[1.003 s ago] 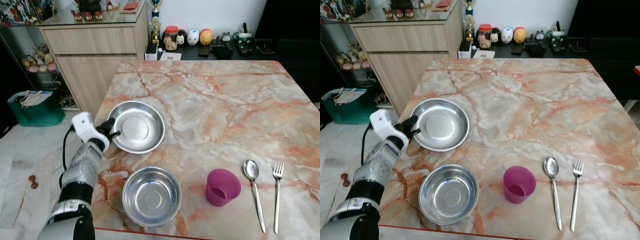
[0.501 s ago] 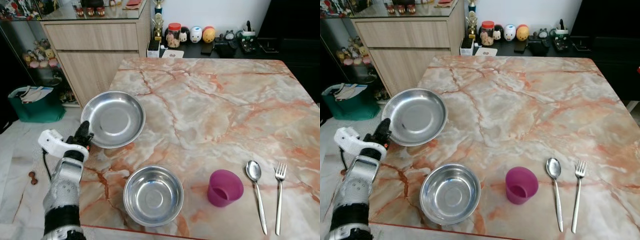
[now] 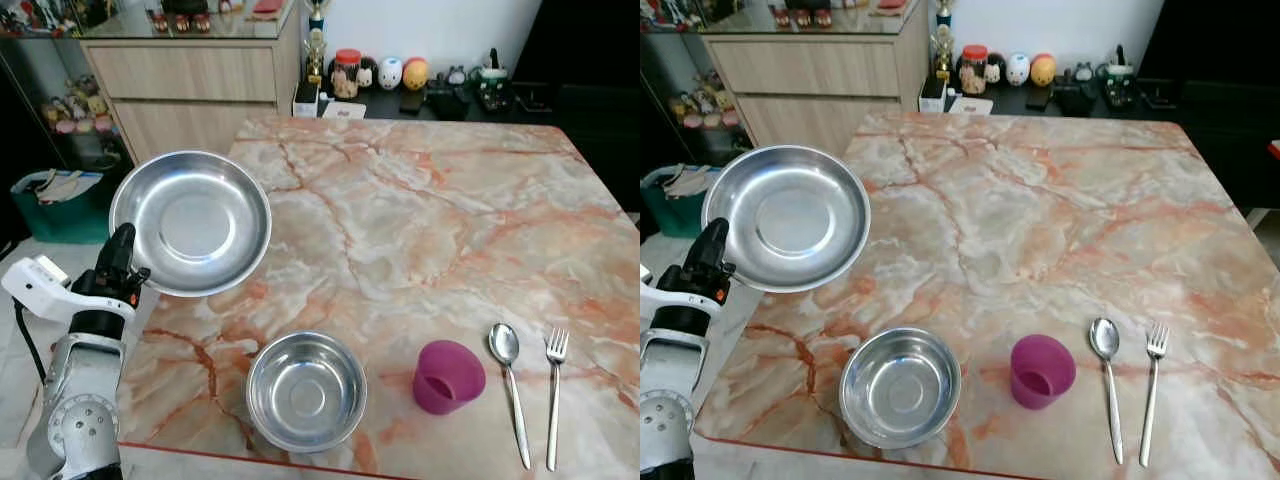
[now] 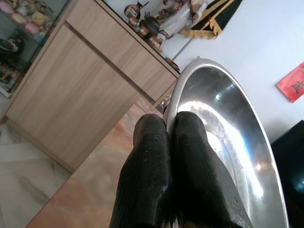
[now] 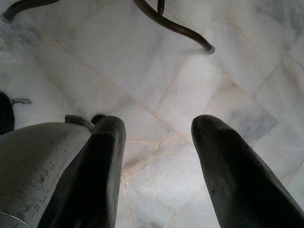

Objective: Setting the table

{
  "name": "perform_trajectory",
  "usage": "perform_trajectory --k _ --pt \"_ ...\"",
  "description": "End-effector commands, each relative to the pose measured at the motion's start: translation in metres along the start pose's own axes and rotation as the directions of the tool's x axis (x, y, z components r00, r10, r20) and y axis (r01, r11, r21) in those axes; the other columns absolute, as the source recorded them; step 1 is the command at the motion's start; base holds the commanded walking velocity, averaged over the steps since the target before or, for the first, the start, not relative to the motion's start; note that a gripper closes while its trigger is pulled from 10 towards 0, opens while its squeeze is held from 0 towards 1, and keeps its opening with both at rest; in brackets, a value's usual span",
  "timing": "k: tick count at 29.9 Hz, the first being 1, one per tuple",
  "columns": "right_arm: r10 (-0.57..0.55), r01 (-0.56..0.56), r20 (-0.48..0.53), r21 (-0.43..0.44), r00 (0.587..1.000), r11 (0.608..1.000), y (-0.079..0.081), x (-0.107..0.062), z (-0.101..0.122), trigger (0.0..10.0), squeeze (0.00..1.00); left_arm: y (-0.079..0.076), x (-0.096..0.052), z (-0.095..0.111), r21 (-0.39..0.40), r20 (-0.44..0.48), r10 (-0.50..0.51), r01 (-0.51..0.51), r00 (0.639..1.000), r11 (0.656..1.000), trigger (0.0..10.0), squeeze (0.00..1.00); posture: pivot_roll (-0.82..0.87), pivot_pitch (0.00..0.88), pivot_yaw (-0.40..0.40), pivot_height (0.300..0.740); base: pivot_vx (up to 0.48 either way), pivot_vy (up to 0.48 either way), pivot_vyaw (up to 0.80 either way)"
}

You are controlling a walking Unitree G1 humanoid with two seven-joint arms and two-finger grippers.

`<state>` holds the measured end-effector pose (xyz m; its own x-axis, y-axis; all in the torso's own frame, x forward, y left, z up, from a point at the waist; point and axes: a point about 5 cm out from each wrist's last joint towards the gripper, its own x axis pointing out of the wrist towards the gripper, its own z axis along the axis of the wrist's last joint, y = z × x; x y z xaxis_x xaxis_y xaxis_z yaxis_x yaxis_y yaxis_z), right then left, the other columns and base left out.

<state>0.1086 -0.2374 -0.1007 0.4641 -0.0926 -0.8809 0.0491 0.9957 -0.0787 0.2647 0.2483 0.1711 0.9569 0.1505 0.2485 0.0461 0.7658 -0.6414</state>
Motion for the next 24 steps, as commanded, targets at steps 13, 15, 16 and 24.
perform_trajectory --k 13,15,16,24 --pt "-0.004 0.004 0.005 0.017 1.0 1.0 -0.002 0.0 0.0 10.0 0.0 -0.016 0.004 -0.002 0.1 -0.001 -0.035 0.035 0.999 0.994 10.0 0.0 0.0 0.0 -0.011 0.732 0.0 0.0 0.0" --pt "-0.005 0.004 0.005 0.017 1.0 1.0 -0.002 0.0 0.0 10.0 0.0 -0.018 0.004 -0.002 0.088 0.004 -0.044 0.043 0.999 0.995 10.0 0.0 0.0 0.0 -0.011 0.732 0.0 0.0 0.0" --pt "-0.005 0.005 0.005 0.018 1.0 1.0 -0.002 0.0 0.0 10.0 0.0 -0.019 0.003 -0.003 0.089 0.008 -0.043 0.042 0.999 0.995 10.0 0.0 0.0 0.0 -0.014 0.732 0.0 0.0 0.0" --pt "-0.005 0.005 0.004 0.019 1.0 1.0 -0.003 0.0 0.0 10.0 0.0 -0.018 0.003 -0.006 0.113 0.008 -0.031 0.03 0.999 0.993 10.0 0.0 0.01 0.0 -0.021 0.732 0.0 0.0 0.0"
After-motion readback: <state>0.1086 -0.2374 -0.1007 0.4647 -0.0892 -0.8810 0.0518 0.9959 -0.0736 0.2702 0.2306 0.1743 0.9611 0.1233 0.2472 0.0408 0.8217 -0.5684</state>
